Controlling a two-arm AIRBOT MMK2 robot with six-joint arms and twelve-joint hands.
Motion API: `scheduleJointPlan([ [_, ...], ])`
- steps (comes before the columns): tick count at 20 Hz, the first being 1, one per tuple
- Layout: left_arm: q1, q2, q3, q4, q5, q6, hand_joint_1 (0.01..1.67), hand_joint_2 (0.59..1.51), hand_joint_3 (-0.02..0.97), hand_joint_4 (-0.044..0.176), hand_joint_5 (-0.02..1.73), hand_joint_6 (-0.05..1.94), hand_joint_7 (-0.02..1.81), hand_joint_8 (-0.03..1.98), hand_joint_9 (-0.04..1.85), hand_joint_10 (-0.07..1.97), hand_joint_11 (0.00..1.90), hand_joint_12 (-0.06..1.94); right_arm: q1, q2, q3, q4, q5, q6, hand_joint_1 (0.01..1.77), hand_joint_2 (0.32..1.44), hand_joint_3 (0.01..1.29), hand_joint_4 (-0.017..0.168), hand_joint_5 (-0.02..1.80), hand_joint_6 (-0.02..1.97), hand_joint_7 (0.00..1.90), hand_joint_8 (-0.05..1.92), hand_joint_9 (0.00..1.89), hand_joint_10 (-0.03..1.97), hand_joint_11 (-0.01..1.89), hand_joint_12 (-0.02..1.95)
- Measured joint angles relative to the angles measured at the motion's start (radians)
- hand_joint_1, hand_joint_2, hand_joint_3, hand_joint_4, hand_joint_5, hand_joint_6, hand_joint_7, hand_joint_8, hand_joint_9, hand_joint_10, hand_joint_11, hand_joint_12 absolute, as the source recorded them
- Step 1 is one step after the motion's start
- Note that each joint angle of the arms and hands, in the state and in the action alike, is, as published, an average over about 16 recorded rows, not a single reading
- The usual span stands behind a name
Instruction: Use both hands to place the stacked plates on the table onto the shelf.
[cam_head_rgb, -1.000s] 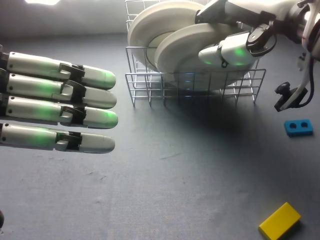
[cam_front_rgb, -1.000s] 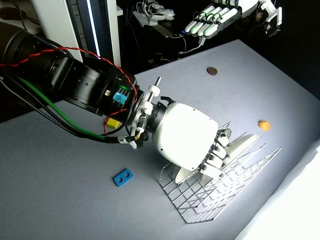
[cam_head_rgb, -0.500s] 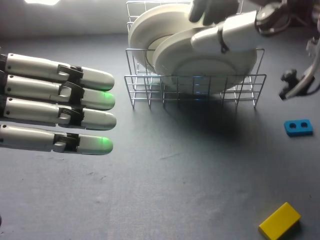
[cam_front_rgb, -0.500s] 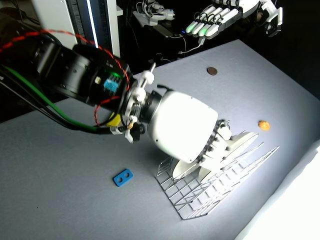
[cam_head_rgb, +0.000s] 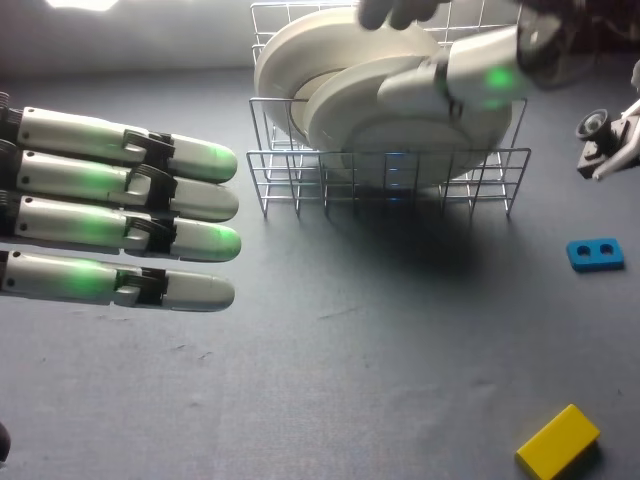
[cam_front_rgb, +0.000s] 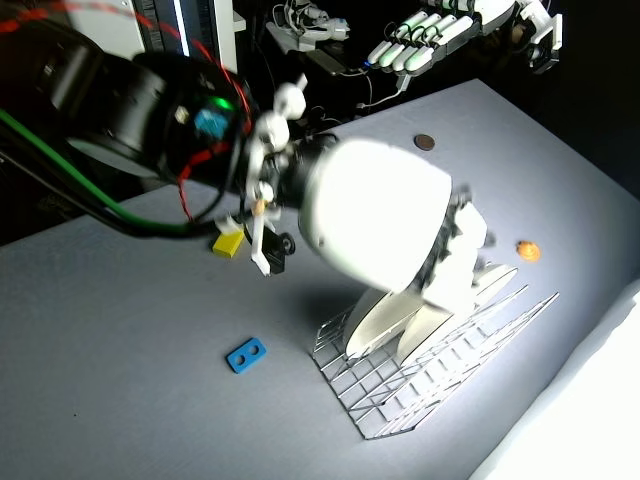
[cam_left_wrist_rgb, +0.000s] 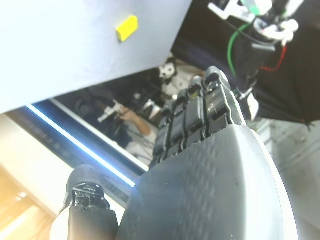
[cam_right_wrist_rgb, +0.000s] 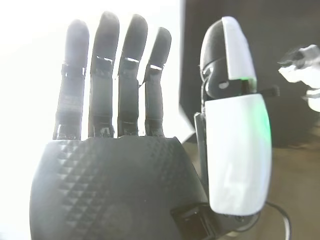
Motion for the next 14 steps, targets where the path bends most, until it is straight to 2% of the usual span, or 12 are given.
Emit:
scheduleJointPlan([
  [3, -0.001, 0.0, -0.001, 0.0, 0.0, 0.0, 0.02, 1.122, 0.015, -0.001, 0.05, 0.02, 0.06, 0.01, 0.05, 0.02, 0.02, 0.06, -0.021, 0.04, -0.068, -0.108, 0.011, 0.001, 0.94, 1.0, 0.01, 0.006, 0.63, 0.83, 0.7, 0.87, 0.61, 1.06, 0.39, 1.42],
  [5, -0.002, 0.0, -0.001, -0.001, 0.0, 0.0, 0.02, 1.131, 0.014, -0.001, 0.12, 0.07, 0.13, 0.09, 0.11, 0.13, 0.05, 0.24, -0.041, 0.071, -0.119, -0.179, 0.024, 0.002, 0.9, 1.0, 0.01, 0.006, 0.63, 0.87, 0.69, 0.94, 0.62, 1.11, 0.42, 1.43],
  [7, -0.002, 0.0, 0.0, -0.001, 0.0, 0.0, 0.02, 1.14, 0.014, 0.001, 0.25, 0.26, 0.27, 0.3, 0.23, 0.35, 0.14, 0.47, -0.067, 0.103, -0.169, -0.239, 0.041, 0.001, 0.82, 1.0, 0.01, 0.006, 0.63, 1.0, 0.7, 1.06, 0.64, 1.21, 0.47, 1.5],
  [10, -0.003, 0.0, 0.002, -0.001, 0.001, 0.0, 0.04, 1.152, 0.013, 0.03, 0.51, 0.6, 0.56, 0.64, 0.51, 0.7, 0.39, 0.83, -0.113, 0.15, -0.233, -0.299, 0.065, -0.003, 0.67, 1.04, 0.01, 0.006, 0.74, 1.19, 0.82, 1.25, 0.77, 1.37, 0.63, 1.59],
  [14, -0.005, 0.0, 0.003, -0.001, 0.001, 0.0, 0.05, 1.166, 0.013, 0.046, 0.7, 0.83, 0.77, 0.9, 0.71, 0.97, 0.55, 1.13, -0.157, 0.188, -0.281, -0.342, 0.086, -0.007, 0.56, 1.06, 0.01, 0.007, 0.8, 1.34, 0.88, 1.41, 0.85, 1.51, 0.74, 1.68],
])
